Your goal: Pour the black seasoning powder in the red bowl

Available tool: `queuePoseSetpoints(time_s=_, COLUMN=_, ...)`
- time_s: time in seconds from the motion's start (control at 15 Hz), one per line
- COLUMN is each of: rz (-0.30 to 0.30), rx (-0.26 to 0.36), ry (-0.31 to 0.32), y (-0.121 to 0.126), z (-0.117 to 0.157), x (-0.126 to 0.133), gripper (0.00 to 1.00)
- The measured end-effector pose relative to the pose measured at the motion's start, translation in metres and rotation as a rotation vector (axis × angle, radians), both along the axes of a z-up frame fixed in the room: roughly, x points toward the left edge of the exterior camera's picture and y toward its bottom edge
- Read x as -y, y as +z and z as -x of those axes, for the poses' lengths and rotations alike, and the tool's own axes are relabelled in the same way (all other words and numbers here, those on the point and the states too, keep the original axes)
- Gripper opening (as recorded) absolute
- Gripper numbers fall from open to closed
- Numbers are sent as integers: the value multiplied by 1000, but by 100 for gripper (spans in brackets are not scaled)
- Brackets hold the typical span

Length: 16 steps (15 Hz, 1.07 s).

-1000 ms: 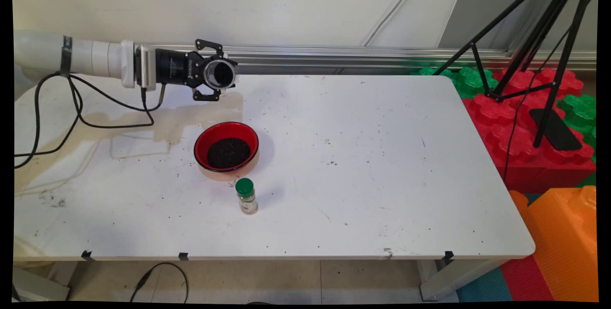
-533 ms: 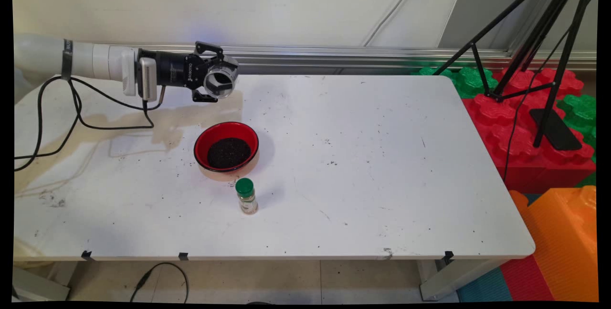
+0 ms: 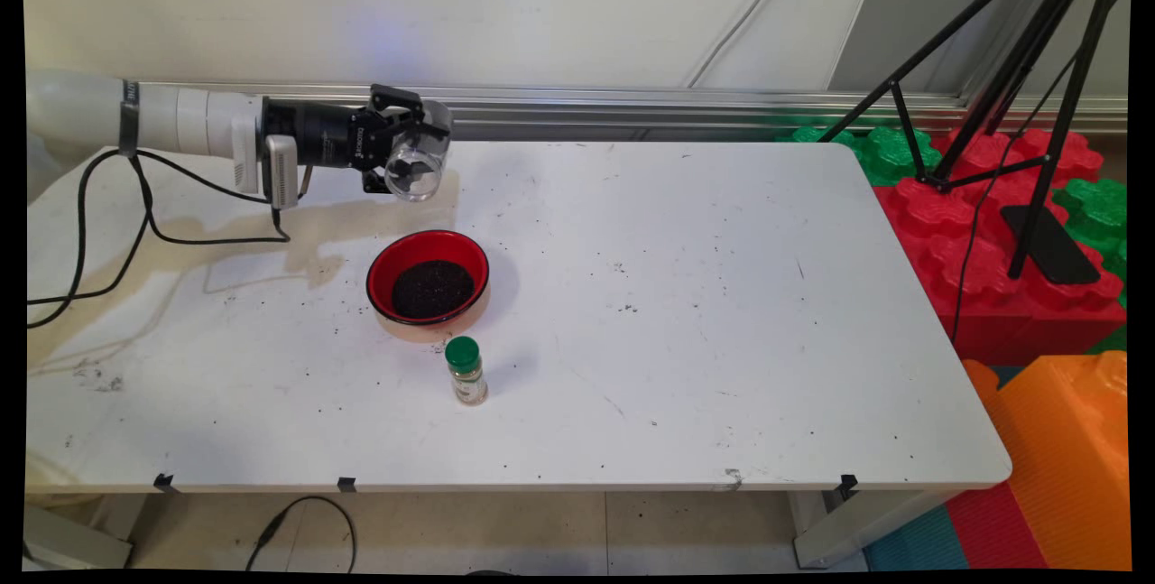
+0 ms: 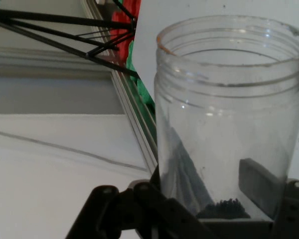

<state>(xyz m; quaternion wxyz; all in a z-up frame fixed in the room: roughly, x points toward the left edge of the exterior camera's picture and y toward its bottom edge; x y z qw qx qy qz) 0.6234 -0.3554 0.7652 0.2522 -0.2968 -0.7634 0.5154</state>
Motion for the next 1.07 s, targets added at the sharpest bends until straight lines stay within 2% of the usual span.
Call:
queuePoseSetpoints(time_s=0.47, rz=103, rx=103, ry=-48, y=-3, z=2, x=0, gripper=0)
queuePoseSetpoints(time_s=1.07, rz=210, rx=207, ry=-110, y=-6, z=7, x=1, gripper=0)
